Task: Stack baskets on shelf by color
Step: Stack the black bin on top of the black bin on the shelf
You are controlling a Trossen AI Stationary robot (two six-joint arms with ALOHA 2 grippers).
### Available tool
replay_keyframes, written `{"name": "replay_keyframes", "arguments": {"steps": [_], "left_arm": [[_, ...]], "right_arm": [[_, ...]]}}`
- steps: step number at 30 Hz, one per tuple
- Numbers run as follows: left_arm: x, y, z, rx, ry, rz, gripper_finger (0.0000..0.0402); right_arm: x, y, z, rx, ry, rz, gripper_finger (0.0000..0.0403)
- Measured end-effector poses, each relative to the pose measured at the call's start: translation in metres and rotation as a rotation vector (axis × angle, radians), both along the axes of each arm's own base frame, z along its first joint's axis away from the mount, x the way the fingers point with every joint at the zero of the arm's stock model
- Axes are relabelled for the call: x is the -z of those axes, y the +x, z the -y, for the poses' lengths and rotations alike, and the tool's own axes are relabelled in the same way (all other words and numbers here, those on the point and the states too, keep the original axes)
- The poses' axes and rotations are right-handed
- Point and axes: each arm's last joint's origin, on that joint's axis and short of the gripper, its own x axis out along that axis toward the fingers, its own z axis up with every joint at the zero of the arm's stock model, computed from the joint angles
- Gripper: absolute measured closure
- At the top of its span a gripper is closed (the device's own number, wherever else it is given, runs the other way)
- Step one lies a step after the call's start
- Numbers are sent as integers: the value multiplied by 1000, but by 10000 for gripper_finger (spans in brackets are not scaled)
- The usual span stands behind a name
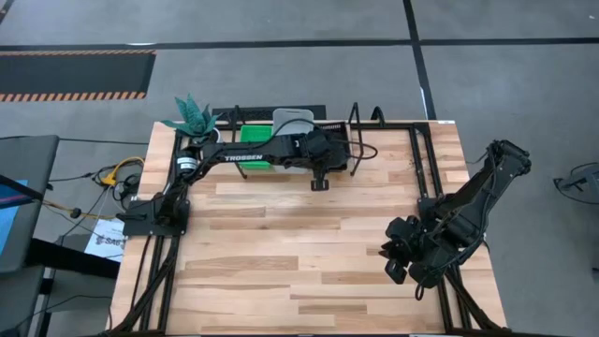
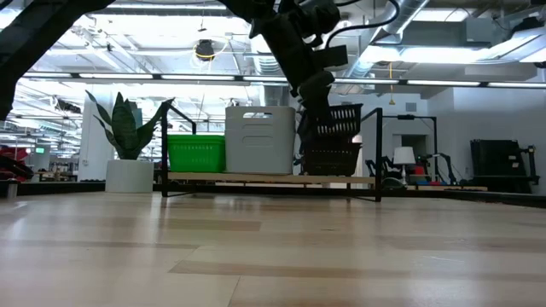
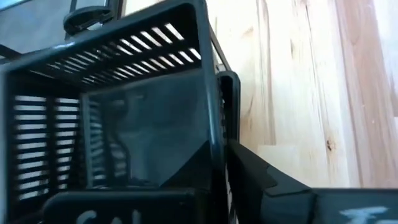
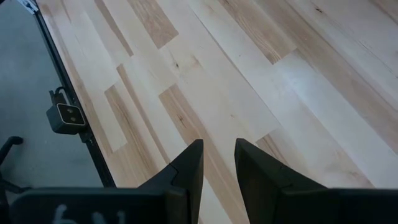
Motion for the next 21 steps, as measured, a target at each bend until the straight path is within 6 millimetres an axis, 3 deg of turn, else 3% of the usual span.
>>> {"name": "replay_keyframes", "arguments": {"steps": [10, 21], "left_arm": [[0, 0, 1, 19, -17, 4, 324], [0, 1, -1, 22, 7, 4, 322]], "right_arm": [[0, 0, 0, 2, 2, 0, 285], [0, 0, 0, 1, 1, 0, 285]]}}
